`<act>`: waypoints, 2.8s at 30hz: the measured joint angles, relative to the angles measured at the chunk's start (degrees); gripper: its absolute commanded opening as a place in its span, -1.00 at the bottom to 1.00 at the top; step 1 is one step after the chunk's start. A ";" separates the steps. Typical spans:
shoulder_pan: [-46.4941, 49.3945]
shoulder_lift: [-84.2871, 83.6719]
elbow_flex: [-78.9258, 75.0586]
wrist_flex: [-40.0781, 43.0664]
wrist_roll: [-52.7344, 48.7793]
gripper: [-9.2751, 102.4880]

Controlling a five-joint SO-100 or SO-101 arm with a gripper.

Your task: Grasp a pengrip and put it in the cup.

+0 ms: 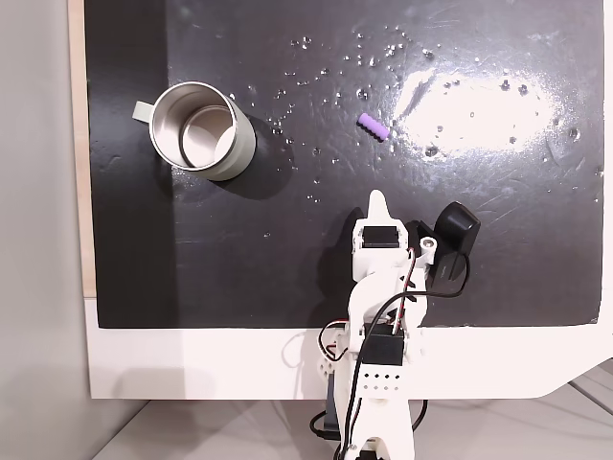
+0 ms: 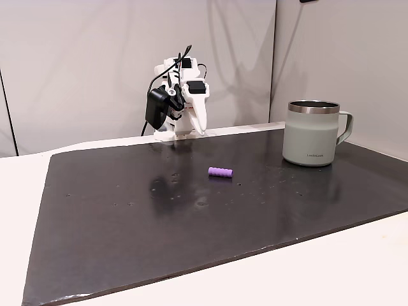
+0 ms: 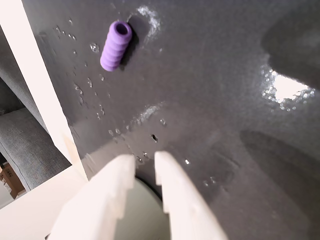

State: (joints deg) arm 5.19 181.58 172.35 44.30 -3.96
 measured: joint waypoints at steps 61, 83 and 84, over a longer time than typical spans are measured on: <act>24.17 -25.31 -46.05 25.58 -38.85 -0.83; 22.24 -61.96 -70.66 19.34 -35.07 -0.80; 21.88 -63.72 -72.33 19.86 -34.37 -0.80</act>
State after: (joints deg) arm 27.07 117.86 100.02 64.16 -38.32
